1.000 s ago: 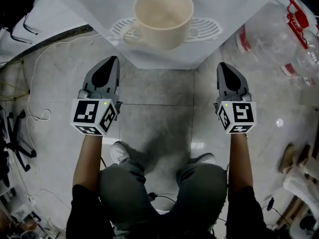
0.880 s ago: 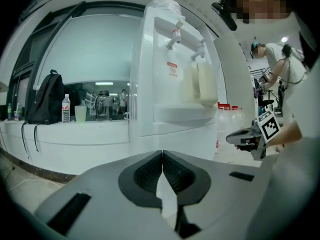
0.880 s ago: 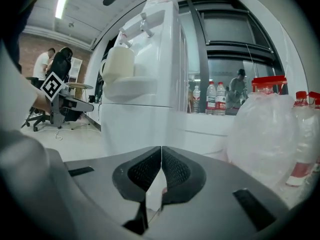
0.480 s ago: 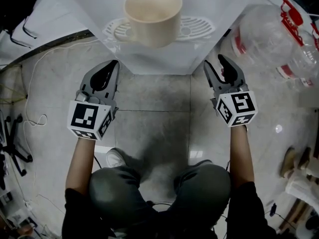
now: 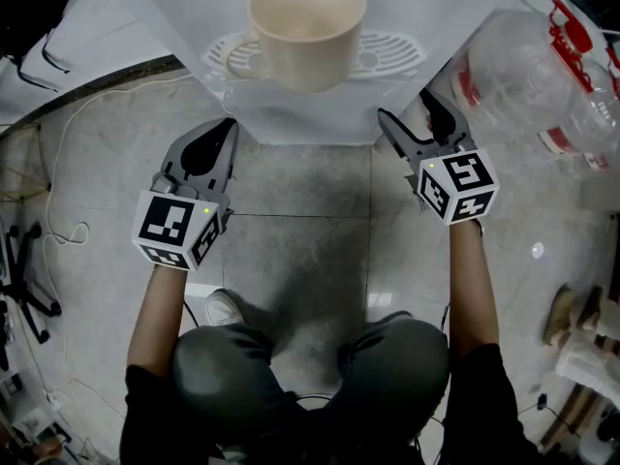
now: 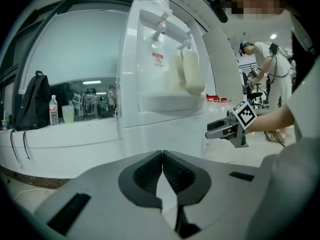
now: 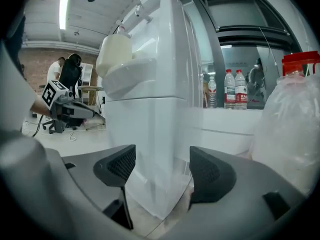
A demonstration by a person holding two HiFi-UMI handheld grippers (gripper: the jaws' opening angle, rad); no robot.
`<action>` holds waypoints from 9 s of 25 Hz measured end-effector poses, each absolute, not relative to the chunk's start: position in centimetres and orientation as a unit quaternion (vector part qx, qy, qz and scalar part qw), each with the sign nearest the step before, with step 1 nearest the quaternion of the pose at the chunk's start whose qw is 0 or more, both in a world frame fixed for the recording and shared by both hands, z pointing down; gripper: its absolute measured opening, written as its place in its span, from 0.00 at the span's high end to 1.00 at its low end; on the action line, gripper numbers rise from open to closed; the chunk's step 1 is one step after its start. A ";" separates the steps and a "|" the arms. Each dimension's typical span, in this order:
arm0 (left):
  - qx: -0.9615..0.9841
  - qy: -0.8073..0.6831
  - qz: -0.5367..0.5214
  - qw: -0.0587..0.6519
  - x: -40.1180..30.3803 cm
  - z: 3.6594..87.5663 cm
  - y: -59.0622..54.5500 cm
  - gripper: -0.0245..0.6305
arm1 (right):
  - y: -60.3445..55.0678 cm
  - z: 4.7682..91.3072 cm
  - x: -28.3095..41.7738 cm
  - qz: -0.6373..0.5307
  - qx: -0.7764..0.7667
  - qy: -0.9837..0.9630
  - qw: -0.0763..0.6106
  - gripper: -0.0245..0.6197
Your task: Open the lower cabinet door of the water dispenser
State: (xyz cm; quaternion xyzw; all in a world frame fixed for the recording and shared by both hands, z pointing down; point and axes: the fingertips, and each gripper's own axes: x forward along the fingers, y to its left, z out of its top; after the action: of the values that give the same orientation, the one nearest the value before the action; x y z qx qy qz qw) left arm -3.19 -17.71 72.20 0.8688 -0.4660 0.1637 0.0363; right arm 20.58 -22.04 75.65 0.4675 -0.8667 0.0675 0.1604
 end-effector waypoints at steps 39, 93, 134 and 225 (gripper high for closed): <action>0.887 -0.427 0.169 0.046 -1.1 73.4 -17.9 0.94 | -22.2 75.3 20.7 0.056 0.457 -0.865 0.197 0.62; 0.892 -0.396 0.210 0.055 -0.6 74.7 -15.8 0.94 | -21.7 72.8 21.1 0.005 0.416 -0.896 0.156 0.67; 0.883 -0.364 0.272 0.117 -0.3 74.9 -12.0 0.94 | -17.0 71.4 20.0 0.053 0.480 -0.854 0.195 0.66; 0.785 -0.433 0.204 0.394 -24.0 70.1 2.4 0.94 | 4.8 72.5 -11.1 0.308 0.467 -0.772 0.300 0.72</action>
State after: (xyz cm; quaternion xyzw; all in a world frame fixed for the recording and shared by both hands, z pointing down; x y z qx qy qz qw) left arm -23.96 2.38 70.10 0.7847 -0.4325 0.2042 0.3944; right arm -11.06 4.80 72.52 0.4674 -0.7723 0.3081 0.3003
